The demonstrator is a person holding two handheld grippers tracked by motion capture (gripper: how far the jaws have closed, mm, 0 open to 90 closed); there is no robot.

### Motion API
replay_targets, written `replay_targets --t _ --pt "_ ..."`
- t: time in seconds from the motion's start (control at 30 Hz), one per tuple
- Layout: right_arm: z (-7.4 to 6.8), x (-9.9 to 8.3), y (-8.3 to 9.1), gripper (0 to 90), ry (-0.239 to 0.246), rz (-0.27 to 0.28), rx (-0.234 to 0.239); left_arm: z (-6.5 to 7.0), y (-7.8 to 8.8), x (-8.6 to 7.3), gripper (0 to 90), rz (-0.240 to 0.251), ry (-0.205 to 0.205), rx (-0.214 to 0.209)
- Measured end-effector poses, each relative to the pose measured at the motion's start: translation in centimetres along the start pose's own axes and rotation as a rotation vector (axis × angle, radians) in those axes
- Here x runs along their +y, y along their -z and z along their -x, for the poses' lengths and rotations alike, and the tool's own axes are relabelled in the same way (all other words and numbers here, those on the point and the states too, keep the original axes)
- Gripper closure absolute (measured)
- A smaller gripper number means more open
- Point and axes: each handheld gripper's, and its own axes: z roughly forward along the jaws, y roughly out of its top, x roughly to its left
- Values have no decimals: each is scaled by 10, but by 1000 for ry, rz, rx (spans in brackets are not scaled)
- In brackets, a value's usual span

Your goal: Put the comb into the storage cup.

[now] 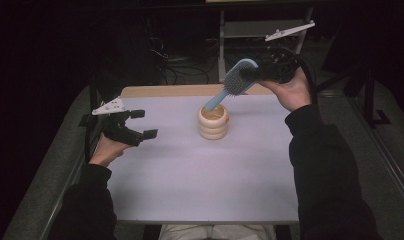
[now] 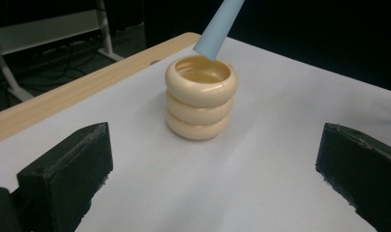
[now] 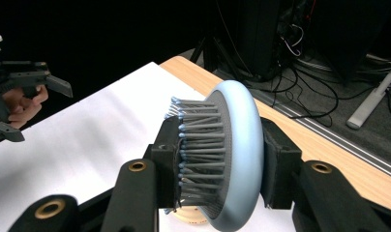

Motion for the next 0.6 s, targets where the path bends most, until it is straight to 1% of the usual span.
replay_targets --t 0.13,0.17,0.33,0.4,0.5,0.6 --pt "1 -1 -3 569 6 -9 1 -3 5 -9 0 -1 14 19" --pt "2 -1 -3 569 0 -14 0 -4 7 -11 0 -2 17 23" --pt "5 -2 -6 569 -2 -20 -8 -6 14 -22 0 6 24 43" --pt "5 -2 -7 569 -5 -21 -9 -6 17 -26 0 3 26 55" --pt "6 -3 -10 569 -5 -28 -11 -9 20 -31 0 2 40 74" --pt "7 -5 -15 569 -6 -40 -12 -10 21 -37 0 -12 44 79"
